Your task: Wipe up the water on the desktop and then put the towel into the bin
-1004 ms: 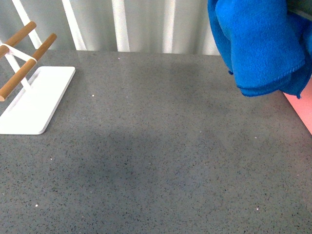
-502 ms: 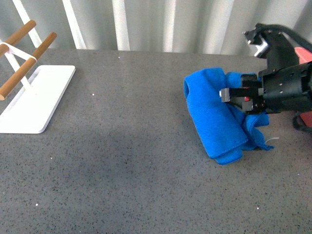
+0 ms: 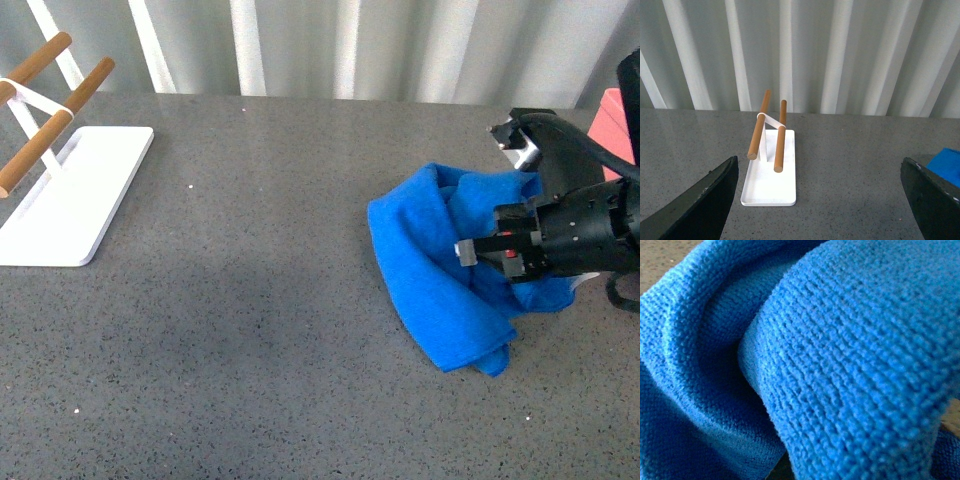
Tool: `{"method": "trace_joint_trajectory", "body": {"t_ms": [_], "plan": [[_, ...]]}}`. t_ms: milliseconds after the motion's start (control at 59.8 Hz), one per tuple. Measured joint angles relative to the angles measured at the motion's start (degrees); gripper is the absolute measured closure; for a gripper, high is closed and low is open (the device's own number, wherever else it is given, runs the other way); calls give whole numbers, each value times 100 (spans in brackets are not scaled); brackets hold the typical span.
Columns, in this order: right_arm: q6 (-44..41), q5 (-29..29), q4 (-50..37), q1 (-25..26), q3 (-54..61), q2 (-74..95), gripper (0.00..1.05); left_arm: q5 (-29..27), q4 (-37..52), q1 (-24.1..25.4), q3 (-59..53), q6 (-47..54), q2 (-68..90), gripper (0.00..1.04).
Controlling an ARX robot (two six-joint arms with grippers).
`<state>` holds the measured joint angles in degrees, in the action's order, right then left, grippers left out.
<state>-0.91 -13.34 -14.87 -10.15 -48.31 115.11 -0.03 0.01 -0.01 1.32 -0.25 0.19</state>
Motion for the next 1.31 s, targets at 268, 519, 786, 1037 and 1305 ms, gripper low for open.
{"method": "trace_joint_trajectory", "body": {"t_ms": [268, 519, 786, 1037, 1305], "plan": [[-332, 170, 271, 455, -369, 85, 101, 0, 0, 0, 0, 0, 0, 7], [-468, 627, 678, 503, -1637, 911, 101, 0, 0, 0, 0, 0, 0, 7], [-402, 564, 1078, 192, -3320, 1882, 101, 0, 0, 0, 0, 0, 0, 7], [-197, 170, 1104, -579, -4756, 2704, 101, 0, 0, 0, 0, 0, 0, 7], [210, -516, 531, -1344, -3954, 2422, 101, 0, 0, 0, 0, 0, 0, 7]]}}
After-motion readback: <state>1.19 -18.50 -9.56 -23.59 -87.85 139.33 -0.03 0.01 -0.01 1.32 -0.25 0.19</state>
